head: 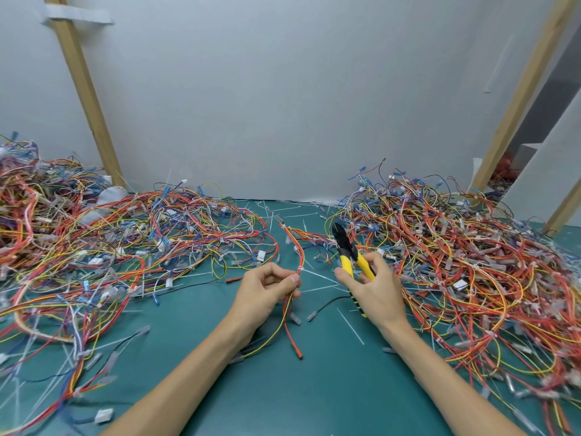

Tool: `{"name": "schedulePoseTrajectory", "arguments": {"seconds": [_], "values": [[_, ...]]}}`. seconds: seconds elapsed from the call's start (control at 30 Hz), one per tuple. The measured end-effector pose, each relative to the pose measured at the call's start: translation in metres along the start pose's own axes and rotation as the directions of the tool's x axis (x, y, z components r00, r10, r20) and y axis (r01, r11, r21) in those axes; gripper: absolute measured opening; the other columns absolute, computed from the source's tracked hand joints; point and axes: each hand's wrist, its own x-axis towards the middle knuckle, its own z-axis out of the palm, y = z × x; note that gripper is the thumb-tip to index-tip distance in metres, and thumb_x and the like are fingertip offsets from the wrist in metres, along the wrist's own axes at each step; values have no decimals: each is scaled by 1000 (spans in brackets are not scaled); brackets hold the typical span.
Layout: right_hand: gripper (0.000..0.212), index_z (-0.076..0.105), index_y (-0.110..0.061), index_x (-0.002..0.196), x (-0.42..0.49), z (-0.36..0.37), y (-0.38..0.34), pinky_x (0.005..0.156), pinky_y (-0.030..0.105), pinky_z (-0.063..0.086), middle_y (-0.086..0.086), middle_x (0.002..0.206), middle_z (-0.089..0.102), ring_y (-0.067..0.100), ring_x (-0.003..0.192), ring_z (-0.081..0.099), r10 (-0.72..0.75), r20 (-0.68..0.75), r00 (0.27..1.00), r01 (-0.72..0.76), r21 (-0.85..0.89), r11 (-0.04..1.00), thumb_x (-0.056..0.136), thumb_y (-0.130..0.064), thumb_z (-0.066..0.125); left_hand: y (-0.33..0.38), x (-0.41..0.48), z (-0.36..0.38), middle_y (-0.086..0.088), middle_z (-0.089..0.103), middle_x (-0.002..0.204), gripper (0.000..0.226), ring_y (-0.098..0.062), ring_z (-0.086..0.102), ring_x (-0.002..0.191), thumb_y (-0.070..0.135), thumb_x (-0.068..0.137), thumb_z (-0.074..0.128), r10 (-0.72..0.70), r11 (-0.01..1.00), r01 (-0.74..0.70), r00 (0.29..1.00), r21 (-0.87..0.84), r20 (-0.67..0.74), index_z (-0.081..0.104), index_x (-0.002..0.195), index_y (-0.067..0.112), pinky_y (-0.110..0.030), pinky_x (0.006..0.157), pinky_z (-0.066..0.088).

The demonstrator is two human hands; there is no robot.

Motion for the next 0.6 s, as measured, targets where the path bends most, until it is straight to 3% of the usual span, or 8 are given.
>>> {"name": "schedulePoseTrajectory", "arguments": {"seconds": [0.4,0.53,0.6], "values": [[38,52,-32,90,-2,-1,-1,73,36,51,-11,88,62,8,85,65,-6,-7,1000,6,20,1000,74,-54,78,0,2,-2,-17,73,79,13,-18,70,67,6,91,64,-43,993,40,999,-110,-29,60,98,-4,-22,59,55],[39,54,-26,93,-3,-2,-2,66,36,46,-9,75,59,4,68,59,-51,11,999,50,18,999,77,-57,71,-1,6,-6,-16,72,77,13,-16,67,61,6,90,63,-117,957,90,990,-276,-84,65,94,-6,-22,61,56],[40,52,-26,87,-5,-3,-4,61,38,45,-4,67,52,11,62,53,-97,15,995,97,-53,994,73,-60,66,-1,9,-9,-12,70,73,14,-13,65,58,6,90,62,-143,940,105,985,-325,-95,66,92,-8,-19,62,55]]}}
